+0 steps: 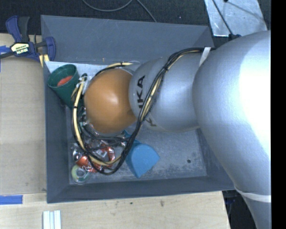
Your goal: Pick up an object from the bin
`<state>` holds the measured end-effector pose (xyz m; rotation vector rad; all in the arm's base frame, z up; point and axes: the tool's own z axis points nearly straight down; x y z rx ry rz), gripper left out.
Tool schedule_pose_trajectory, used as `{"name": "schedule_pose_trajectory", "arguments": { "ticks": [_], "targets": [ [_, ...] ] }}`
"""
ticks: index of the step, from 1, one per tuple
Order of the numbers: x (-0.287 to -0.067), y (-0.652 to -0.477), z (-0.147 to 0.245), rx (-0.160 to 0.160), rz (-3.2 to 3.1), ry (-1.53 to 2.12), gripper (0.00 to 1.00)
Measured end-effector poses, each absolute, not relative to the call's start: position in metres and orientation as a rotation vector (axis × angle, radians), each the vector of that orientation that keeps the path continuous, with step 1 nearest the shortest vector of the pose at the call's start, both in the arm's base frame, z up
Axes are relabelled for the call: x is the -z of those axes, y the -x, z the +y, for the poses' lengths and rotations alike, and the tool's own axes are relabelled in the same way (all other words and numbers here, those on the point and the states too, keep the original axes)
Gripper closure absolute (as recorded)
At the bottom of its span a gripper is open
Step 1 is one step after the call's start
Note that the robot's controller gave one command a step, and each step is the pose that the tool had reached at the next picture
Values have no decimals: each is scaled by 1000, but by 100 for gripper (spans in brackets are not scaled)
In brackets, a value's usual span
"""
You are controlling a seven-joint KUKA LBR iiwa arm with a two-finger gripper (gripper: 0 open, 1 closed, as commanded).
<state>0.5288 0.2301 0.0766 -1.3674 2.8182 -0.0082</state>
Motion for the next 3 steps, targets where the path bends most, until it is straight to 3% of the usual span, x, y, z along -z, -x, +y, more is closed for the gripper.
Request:
{"name": "schedule_pose_trajectory", "arguments": {
  "ticks": [3],
  "targets": [
    [-82, -528, 230, 5, 2817, 1363, 100]
  ]
}}
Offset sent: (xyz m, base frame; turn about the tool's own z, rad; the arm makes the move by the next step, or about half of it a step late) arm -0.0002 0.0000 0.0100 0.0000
